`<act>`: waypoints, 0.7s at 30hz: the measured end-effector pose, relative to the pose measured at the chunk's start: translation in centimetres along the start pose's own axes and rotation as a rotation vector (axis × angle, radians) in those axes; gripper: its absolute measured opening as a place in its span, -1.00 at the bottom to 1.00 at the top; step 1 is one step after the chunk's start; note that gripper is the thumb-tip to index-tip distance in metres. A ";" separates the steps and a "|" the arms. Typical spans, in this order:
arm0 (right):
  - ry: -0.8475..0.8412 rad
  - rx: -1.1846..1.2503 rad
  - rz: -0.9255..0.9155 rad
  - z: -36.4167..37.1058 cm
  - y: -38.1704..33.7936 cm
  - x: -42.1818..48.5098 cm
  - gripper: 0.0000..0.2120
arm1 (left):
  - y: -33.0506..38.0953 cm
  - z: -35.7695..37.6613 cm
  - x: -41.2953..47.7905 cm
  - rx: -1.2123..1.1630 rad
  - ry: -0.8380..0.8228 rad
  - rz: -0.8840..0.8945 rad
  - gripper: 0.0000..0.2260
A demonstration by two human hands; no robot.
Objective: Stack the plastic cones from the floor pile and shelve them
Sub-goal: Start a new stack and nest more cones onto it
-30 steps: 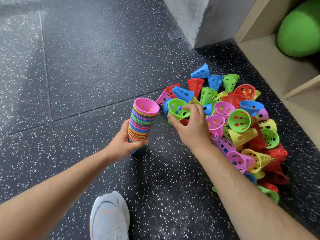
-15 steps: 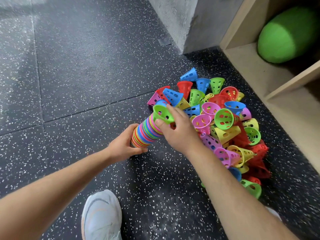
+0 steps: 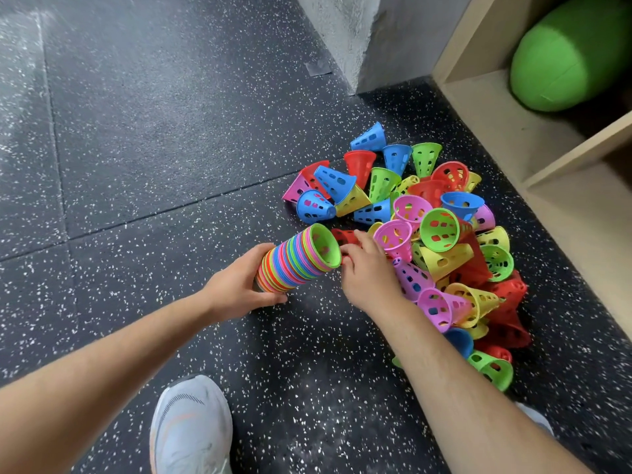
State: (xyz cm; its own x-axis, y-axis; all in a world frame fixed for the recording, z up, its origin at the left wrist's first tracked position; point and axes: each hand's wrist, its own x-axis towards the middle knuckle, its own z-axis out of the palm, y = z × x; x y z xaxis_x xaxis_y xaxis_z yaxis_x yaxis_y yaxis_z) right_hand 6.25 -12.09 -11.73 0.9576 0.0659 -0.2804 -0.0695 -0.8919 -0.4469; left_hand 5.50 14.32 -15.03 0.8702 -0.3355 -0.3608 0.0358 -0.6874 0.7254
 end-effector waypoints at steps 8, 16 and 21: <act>-0.046 -0.138 -0.022 0.6 0.0 1.2 -0.47 | 0.0 0.0 0.2 -0.052 0.025 -0.024 -0.20; 0.327 0.189 -0.019 -2.3 -1.3 1.7 -0.45 | -0.3 -0.3 0.3 -0.136 0.024 -0.054 -0.19; 0.522 0.379 0.024 -3.9 -2.0 1.6 -0.41 | -0.5 -0.7 0.1 -0.299 0.054 -0.060 -0.27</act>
State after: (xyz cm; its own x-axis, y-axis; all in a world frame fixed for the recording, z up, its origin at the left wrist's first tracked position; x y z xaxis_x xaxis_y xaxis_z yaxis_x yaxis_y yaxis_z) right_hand 9.01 -11.96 -7.96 0.9580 -0.2637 0.1130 -0.0953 -0.6642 -0.7415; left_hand 5.92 15.09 -15.06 0.8866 -0.2597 -0.3827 0.2242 -0.4824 0.8467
